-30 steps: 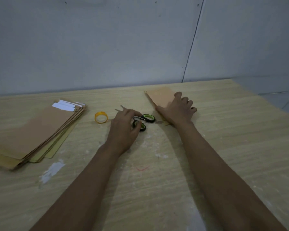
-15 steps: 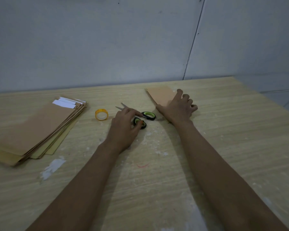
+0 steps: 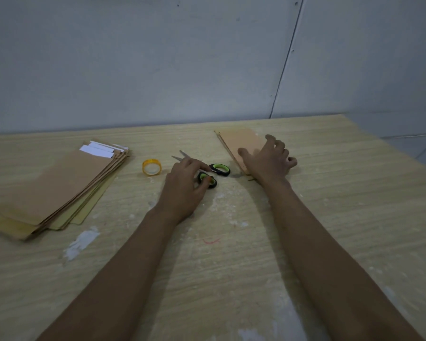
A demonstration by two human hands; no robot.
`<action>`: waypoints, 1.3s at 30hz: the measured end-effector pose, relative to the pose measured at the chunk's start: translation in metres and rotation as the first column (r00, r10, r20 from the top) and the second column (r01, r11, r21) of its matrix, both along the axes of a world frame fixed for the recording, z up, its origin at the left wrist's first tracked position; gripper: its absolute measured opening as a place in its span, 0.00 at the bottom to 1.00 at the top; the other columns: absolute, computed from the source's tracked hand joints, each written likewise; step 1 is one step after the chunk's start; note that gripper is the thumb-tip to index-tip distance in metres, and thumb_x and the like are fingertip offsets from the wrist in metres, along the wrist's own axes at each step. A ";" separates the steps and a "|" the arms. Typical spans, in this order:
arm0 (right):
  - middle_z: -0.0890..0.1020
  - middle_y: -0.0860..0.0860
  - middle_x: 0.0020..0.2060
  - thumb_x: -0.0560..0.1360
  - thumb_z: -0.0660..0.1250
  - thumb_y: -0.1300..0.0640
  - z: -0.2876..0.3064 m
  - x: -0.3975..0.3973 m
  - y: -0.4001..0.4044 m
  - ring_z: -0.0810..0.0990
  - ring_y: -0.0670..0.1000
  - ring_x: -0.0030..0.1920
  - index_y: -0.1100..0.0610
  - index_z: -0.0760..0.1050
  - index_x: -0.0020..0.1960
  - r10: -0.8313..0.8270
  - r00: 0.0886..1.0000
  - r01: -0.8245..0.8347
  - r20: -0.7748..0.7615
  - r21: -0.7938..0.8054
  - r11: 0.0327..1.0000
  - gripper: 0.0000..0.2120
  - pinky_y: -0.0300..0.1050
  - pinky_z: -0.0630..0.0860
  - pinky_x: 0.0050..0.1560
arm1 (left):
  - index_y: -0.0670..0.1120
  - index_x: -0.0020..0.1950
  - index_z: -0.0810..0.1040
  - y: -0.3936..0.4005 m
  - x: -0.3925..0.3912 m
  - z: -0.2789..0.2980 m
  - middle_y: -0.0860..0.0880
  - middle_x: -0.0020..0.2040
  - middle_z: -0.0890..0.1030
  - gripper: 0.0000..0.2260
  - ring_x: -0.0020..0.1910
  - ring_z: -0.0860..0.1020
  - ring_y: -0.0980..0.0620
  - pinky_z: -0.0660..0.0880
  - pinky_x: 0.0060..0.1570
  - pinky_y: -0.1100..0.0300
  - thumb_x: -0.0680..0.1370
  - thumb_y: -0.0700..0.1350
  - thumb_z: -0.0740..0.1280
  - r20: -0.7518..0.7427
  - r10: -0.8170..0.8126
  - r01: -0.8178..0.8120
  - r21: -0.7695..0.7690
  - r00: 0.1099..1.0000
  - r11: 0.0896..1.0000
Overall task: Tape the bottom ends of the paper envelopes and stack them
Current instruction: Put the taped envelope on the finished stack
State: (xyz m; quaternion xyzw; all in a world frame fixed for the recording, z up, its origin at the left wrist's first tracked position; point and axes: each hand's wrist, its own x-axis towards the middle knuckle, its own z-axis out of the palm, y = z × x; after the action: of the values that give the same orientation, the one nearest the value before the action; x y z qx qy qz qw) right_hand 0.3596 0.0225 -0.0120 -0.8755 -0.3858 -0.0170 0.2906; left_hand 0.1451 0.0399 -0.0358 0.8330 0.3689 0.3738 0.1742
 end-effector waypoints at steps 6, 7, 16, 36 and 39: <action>0.70 0.53 0.68 0.75 0.62 0.45 -0.003 0.006 -0.016 0.66 0.58 0.68 0.47 0.71 0.67 0.056 0.995 -0.052 -0.083 0.044 0.998 0.21 0.57 0.58 0.65 | 0.48 0.54 0.80 0.000 -0.001 -0.002 0.48 0.54 0.78 0.07 0.54 0.75 0.45 0.73 0.53 0.45 0.77 0.42 0.70 0.014 -0.005 0.005 0.019 1.000 1.000; 0.71 0.53 0.67 0.76 0.62 0.46 -0.004 0.005 -0.018 0.66 0.58 0.68 0.46 0.73 0.66 0.067 0.995 -0.065 -0.071 0.035 0.997 0.19 0.57 0.58 0.65 | 0.48 0.54 0.80 0.000 -0.002 -0.002 0.48 0.54 0.79 0.06 0.54 0.75 0.45 0.74 0.53 0.46 0.77 0.42 0.70 0.018 -0.007 0.007 0.022 1.000 1.000; 0.76 0.53 0.59 0.76 0.64 0.51 -0.005 -0.027 -0.024 0.68 0.58 0.63 0.50 0.79 0.56 0.154 0.981 -0.170 0.120 0.134 0.976 0.12 0.53 0.59 0.61 | 0.46 0.51 0.81 -0.013 -0.015 0.002 0.47 0.51 0.79 0.06 0.50 0.77 0.46 0.74 0.52 0.49 0.75 0.41 0.68 0.077 -0.035 0.027 0.103 0.996 0.994; 0.77 0.51 0.40 0.72 0.68 0.56 -0.009 -0.183 -0.041 0.77 0.53 0.41 0.55 0.79 0.44 0.833 0.483 -0.875 0.270 0.180 0.449 0.03 0.50 0.75 0.39 | 0.44 0.57 0.80 -0.004 -0.166 0.015 0.41 0.58 0.78 0.15 0.58 0.76 0.36 0.69 0.57 0.44 0.71 0.44 0.69 -0.093 0.638 -0.621 0.159 0.765 0.768; 0.78 0.51 0.42 0.73 0.68 0.57 -0.010 -0.200 -0.039 0.77 0.52 0.40 0.55 0.80 0.47 0.879 0.427 -0.904 0.214 0.136 0.406 0.04 0.48 0.75 0.40 | 0.43 0.67 0.74 -0.001 -0.177 0.011 0.41 0.69 0.73 0.20 0.71 0.67 0.38 0.58 0.70 0.39 0.76 0.47 0.67 -0.245 0.700 -0.711 0.057 0.671 0.701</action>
State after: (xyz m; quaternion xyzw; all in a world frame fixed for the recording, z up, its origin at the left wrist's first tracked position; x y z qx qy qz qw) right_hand 0.1595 -0.0169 -0.0216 -0.4925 -0.8029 0.0487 0.3324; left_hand -0.0315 0.0390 -0.0245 0.6618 0.6883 0.2967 -0.0133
